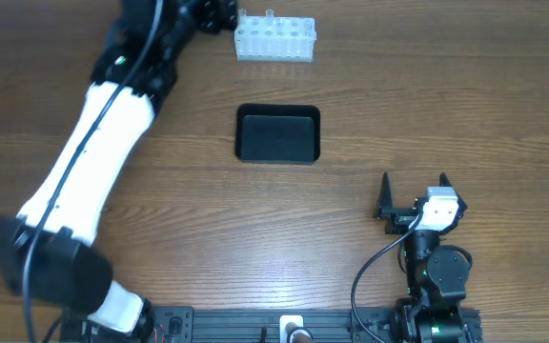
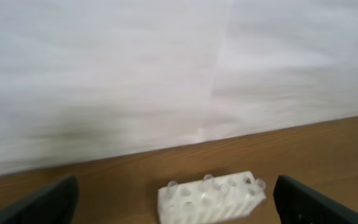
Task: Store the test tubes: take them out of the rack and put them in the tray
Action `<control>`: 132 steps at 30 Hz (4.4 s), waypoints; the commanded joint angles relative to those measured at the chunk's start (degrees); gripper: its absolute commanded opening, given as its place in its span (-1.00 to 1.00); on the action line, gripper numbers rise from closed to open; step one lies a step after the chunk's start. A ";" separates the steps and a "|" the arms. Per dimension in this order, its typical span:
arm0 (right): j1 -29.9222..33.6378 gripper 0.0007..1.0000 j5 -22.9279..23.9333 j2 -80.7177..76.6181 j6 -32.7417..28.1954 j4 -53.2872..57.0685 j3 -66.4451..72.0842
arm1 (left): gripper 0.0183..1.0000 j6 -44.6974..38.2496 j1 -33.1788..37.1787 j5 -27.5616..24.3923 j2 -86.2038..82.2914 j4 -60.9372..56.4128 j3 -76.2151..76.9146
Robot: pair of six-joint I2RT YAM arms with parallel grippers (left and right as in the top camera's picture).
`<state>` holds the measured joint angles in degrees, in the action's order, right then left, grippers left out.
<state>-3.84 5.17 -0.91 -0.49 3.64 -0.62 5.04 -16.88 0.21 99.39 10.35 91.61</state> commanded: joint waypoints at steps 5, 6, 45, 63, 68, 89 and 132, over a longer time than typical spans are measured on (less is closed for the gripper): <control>0.15 0.99 0.90 0.52 -0.46 0.07 0.33 | 0.99 4.90 -2.03 2.64 11.39 0.92 7.52; 0.15 0.99 0.90 0.52 -0.46 0.07 0.33 | 0.99 5.31 -2.03 3.43 12.52 0.94 7.87; 0.15 0.98 0.90 0.52 -0.46 0.07 0.33 | 0.99 13.64 -3.98 18.95 31.63 8.50 21.88; 0.15 0.98 0.90 0.52 -0.46 0.07 0.33 | 0.84 11.89 -3.56 18.51 35.54 3.56 22.53; 0.15 0.99 0.90 0.52 -0.46 0.07 0.33 | 0.72 11.69 -3.56 18.56 35.80 3.50 22.53; 0.15 0.98 0.90 0.52 -0.46 0.07 0.33 | 0.47 10.36 -4.24 18.49 39.43 -0.33 23.71; 0.15 0.99 0.90 0.52 -0.44 0.07 0.33 | -0.42 10.19 -4.22 16.06 38.36 -0.74 24.02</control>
<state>-3.84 5.19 -0.91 -0.49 3.64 -0.62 15.64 -21.10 16.93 138.45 9.93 114.13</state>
